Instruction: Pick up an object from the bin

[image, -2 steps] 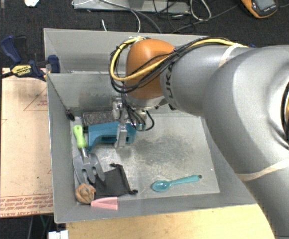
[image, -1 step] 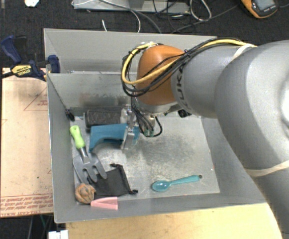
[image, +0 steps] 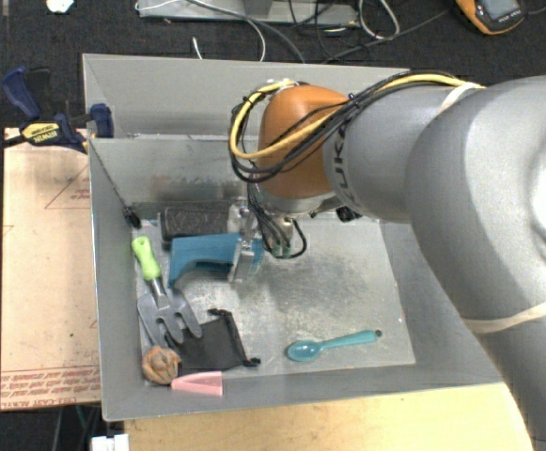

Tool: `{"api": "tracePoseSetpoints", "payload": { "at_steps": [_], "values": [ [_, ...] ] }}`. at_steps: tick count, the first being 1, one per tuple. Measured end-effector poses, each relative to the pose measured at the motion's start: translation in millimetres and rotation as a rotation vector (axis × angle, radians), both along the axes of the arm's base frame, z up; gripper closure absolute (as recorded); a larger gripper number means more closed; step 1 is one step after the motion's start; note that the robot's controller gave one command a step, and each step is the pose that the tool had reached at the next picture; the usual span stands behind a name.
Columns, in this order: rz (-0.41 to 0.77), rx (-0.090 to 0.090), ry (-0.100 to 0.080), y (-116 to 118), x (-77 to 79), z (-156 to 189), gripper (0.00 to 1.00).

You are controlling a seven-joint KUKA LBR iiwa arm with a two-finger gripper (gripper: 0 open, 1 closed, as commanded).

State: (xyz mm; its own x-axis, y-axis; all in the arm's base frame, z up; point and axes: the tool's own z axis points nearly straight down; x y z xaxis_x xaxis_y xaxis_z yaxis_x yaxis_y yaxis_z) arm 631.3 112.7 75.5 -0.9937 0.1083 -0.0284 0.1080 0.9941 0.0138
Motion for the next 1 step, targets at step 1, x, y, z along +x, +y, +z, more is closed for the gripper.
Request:
{"api": "tracePoseSetpoints", "payload": {
  "at_steps": [1],
  "values": [
    [0.000, 0.000, 0.000, 0.0, 0.0, 0.0, 1.00]
  ]
}}
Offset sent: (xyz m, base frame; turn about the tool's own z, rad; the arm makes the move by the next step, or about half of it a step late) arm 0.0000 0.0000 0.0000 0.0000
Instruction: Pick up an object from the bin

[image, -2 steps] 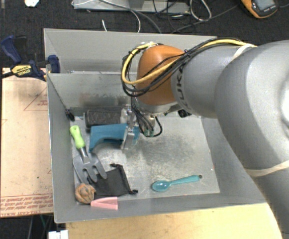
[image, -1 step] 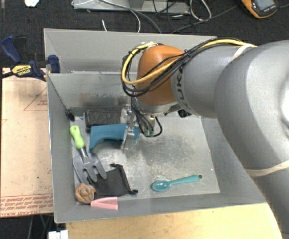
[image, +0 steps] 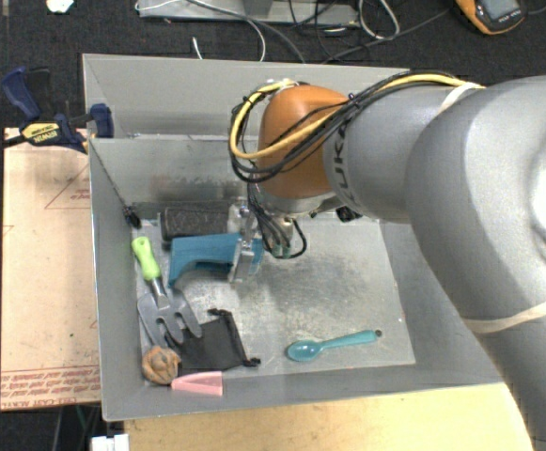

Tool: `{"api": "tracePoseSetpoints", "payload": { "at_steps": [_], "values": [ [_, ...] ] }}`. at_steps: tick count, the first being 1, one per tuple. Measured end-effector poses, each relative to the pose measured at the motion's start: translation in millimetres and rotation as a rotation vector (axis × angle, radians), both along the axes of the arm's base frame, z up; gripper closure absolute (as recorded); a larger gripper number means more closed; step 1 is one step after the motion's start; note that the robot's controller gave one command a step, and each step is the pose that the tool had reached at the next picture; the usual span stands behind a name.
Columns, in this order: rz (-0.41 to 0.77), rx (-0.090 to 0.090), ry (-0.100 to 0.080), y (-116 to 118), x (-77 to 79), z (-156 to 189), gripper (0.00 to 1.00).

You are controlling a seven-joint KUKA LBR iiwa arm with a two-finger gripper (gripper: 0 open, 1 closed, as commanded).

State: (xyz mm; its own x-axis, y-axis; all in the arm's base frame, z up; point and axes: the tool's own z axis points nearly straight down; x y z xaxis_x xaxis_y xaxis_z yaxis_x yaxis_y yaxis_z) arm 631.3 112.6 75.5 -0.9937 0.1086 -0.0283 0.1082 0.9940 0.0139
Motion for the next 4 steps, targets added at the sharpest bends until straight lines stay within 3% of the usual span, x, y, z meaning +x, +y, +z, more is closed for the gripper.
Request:
{"api": "tracePoseSetpoints", "payload": {
  "at_steps": [4],
  "values": [
    [-0.001, 0.000, 0.000, 0.0, 0.0, 0.0, 1.00]
  ]
}}
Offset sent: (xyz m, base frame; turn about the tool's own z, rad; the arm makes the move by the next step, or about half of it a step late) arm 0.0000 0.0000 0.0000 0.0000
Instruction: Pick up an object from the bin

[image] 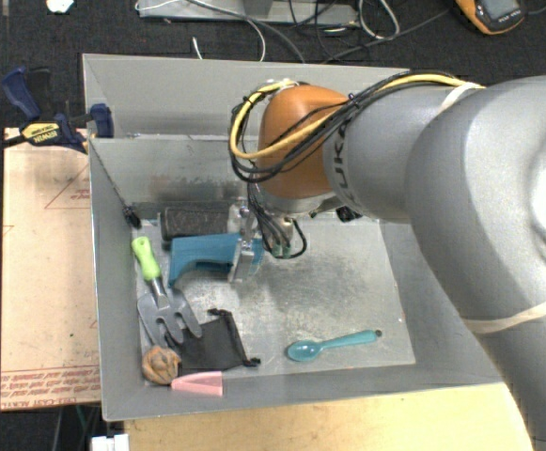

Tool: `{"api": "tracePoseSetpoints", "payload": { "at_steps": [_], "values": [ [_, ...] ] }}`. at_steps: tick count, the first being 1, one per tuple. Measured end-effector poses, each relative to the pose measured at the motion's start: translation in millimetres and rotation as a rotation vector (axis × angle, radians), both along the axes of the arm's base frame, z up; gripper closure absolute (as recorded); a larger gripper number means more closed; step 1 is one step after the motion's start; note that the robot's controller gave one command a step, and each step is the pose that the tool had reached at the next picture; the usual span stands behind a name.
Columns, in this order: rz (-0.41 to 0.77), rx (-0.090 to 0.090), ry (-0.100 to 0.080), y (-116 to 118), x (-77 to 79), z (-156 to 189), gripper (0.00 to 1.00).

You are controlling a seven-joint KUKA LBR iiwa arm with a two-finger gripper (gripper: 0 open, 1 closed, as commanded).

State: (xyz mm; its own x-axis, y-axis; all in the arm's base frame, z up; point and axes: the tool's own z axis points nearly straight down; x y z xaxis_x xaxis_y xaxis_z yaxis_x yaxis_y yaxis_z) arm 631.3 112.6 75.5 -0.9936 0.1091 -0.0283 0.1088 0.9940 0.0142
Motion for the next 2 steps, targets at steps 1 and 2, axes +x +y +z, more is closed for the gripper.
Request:
{"api": "tracePoseSetpoints", "payload": {
  "at_steps": [1, 2],
  "values": [
    [0.000, 0.000, 0.000, 0.0, 0.0, 0.0, 1.00],
    [0.000, 0.000, 0.000, 0.0, 0.0, 0.0, 1.00]
  ]
}}
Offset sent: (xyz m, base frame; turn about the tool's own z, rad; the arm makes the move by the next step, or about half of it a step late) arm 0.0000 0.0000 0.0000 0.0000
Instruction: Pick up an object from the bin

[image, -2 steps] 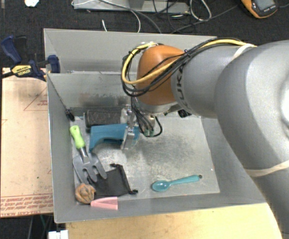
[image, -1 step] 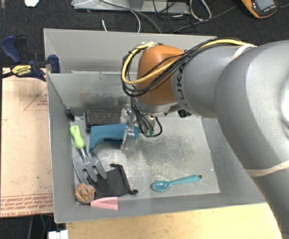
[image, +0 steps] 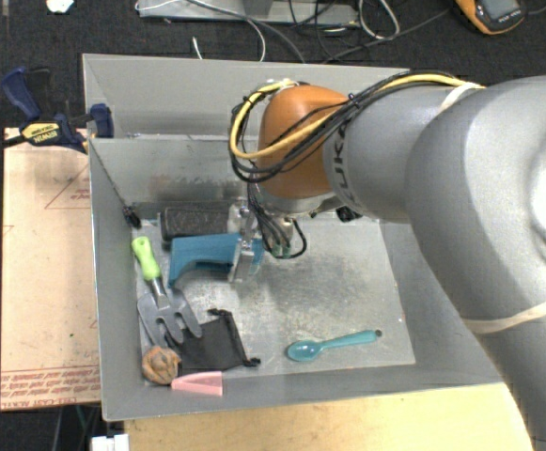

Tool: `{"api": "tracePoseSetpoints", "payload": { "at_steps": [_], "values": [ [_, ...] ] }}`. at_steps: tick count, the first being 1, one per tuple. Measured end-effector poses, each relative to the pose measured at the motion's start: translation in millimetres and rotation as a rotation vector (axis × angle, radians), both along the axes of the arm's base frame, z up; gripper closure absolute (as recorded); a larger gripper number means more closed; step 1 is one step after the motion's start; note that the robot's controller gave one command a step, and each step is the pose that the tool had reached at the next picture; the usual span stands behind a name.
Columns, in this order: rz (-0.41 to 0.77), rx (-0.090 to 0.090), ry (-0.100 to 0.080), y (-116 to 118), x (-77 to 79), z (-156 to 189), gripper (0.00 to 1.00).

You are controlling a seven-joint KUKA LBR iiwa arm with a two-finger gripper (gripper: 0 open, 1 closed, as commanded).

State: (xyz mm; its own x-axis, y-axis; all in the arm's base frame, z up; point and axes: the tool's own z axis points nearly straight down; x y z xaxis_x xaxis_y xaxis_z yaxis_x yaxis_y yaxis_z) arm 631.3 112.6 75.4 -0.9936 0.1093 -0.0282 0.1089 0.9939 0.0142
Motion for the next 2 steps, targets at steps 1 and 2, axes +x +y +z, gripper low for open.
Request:
{"api": "tracePoseSetpoints", "payload": {
  "at_steps": [1, 2],
  "values": [
    [0.000, 0.000, 0.000, 0.0, 0.0, 0.0, 1.00],
    [0.000, 0.000, 0.000, 0.0, 0.0, 0.0, 1.00]
  ]
}}
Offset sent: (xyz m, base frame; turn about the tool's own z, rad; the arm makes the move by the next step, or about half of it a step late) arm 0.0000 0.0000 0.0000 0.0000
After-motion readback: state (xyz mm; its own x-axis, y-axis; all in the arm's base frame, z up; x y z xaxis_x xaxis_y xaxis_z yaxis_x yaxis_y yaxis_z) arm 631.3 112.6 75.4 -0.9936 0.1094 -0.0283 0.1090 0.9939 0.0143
